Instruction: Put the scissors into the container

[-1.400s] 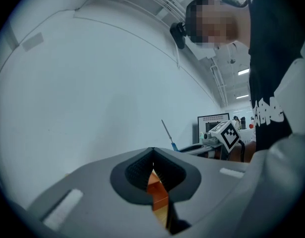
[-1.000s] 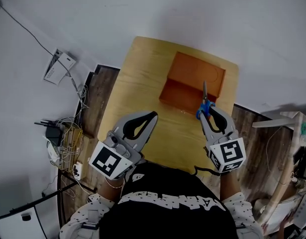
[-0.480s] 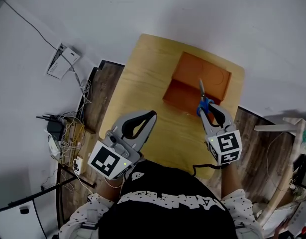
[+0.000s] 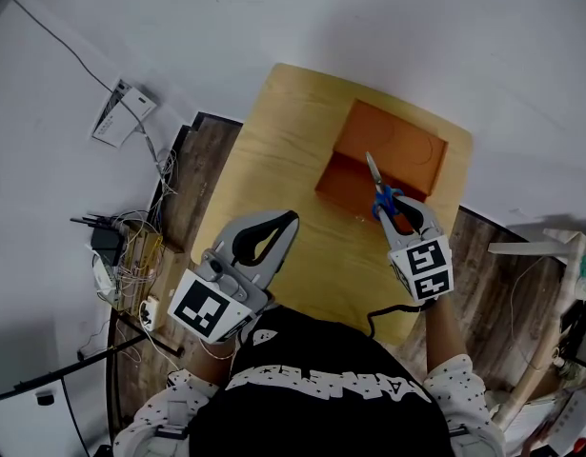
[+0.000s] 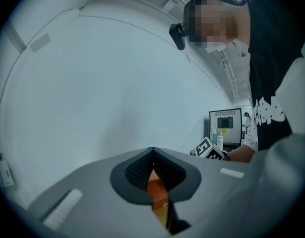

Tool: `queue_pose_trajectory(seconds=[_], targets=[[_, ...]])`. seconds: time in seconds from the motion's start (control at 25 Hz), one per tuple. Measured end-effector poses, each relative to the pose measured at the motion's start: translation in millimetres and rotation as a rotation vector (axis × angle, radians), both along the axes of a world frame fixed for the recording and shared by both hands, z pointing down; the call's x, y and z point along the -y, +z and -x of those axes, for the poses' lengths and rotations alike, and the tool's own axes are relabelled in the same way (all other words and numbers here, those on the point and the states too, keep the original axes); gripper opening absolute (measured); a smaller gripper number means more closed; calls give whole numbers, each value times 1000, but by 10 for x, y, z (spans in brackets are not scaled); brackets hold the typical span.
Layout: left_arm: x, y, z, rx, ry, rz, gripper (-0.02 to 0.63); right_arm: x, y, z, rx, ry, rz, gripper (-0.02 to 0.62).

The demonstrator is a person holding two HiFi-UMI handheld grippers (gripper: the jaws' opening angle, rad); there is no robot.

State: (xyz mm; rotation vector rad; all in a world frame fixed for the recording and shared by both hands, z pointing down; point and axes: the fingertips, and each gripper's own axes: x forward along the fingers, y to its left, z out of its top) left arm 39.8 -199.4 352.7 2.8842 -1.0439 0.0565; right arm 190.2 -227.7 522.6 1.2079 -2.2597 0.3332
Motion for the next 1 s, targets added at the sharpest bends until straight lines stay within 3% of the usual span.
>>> queue_pose_trajectory(seconds=[0.4, 1.0], targets=[[36, 61, 125, 15, -30, 11, 2, 28, 347, 32, -97, -58, 93, 98], [60, 73, 300, 7, -54, 13, 2, 100, 727, 83, -325, -188, 182, 98]])
